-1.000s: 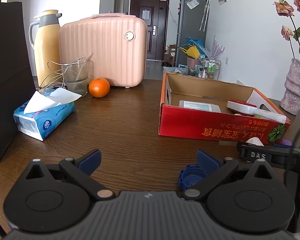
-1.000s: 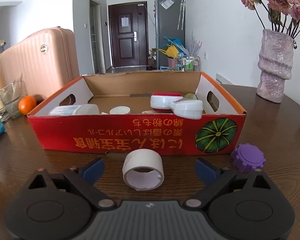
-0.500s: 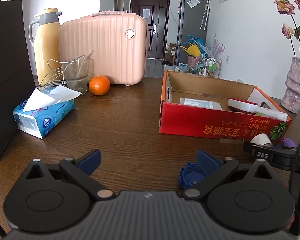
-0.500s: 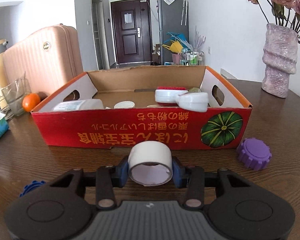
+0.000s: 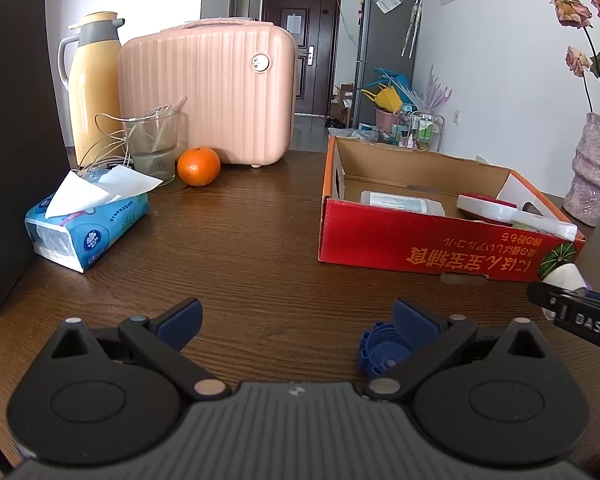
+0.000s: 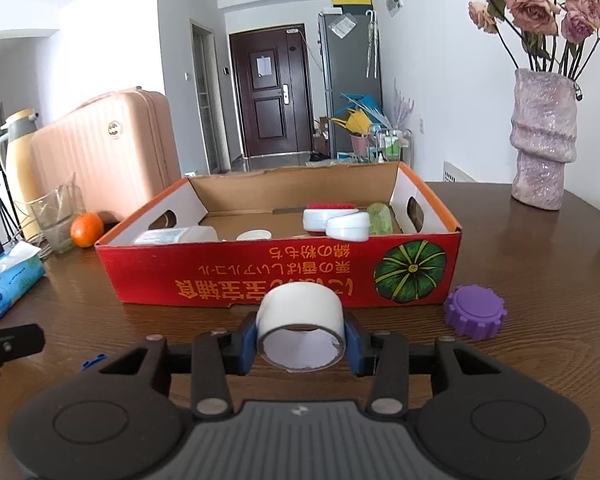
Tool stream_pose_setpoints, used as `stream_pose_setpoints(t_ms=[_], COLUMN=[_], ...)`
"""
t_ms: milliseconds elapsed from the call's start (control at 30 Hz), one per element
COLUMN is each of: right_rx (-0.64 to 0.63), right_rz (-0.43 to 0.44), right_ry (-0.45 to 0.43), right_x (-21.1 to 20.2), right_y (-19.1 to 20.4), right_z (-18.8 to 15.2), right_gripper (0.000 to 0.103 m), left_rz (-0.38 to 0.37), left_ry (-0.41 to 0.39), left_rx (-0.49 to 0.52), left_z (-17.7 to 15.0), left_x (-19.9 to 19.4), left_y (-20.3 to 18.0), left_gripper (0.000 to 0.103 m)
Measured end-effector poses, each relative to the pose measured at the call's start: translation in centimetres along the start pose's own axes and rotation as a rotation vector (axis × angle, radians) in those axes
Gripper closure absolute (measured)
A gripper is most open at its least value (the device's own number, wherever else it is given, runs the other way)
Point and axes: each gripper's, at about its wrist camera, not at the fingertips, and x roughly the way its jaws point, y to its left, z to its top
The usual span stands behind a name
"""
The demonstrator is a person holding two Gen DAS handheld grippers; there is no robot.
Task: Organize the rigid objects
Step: 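Close the right tool on the white tape roll and lift it, then close the left tool on the blue screw cap and lift it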
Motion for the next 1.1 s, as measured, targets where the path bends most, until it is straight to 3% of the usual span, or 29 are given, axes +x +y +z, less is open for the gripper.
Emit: stream_pose_setpoints(t_ms=[700, 1100], right_rx=[-0.006, 0.013], right_rz=[0.027, 0.032], right_ry=[-0.056, -0.064], right_x=[-4.6, -5.3], right_y=[-2.2, -3.1], right_z=[-1.3, -1.5], right_gripper=[0.061, 0.061], left_rz=[-0.009, -0.048], left_ry=[0.036, 0.089], left_rx=[0.037, 0.131], left_z=[-0.9, -2.1], left_x=[0.9, 1.6], left_y=[-1.0, -3.1], left_gripper=[0.0, 0.0])
